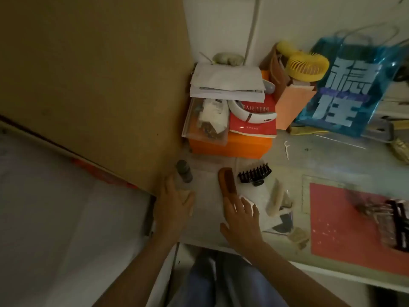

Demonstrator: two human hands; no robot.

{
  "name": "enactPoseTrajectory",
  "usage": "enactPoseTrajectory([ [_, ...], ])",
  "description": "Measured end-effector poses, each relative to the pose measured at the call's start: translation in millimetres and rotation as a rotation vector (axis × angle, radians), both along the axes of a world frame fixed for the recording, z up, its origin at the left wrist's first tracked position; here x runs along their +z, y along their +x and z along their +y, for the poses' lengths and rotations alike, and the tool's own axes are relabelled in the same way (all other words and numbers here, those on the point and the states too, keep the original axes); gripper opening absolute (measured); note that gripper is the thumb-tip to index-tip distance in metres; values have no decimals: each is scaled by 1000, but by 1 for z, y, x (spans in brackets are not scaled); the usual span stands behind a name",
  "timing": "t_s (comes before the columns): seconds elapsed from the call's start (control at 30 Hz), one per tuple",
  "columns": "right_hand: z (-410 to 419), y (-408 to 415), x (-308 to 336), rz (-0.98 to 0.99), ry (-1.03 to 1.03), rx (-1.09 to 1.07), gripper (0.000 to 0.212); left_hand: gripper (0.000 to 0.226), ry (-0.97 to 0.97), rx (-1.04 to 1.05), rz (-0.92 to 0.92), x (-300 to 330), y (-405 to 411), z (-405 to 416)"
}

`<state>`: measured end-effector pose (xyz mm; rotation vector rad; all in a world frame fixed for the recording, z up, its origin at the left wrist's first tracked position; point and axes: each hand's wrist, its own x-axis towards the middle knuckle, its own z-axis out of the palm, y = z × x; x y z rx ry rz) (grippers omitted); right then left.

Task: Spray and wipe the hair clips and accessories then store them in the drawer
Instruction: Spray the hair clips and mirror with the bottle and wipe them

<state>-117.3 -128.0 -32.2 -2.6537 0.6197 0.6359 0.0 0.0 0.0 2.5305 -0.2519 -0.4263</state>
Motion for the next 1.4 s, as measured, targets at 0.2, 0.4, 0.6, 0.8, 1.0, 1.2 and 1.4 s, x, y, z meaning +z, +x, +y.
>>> enactPoseTrajectory([
  [0.2,-2,9,-6,-155,-68,-34,79,88,-250,163,34,11,30,-24],
  [0.4,-5,17,-7,-204,-21,-55,79,53,-295,152,-3,0,53,-23],
  [0.6,-4,17,-12,-267,43,-121,87,41,-392,137,18,2,52,-17],
  [0.8,-10,21,9,-449,159,-173,78,35,-606,57,135,38,45,-27],
  [1.0,-23,28,66,-803,480,-311,51,22,-735,-239,158,91,36,-49],
  [1.2,-36,24,107,-994,568,-380,38,19,-811,-432,148,128,20,-71],
  [1.4,-41,8,119,-1066,622,-414,35,20,-845,-484,175,144,8,-84],
])
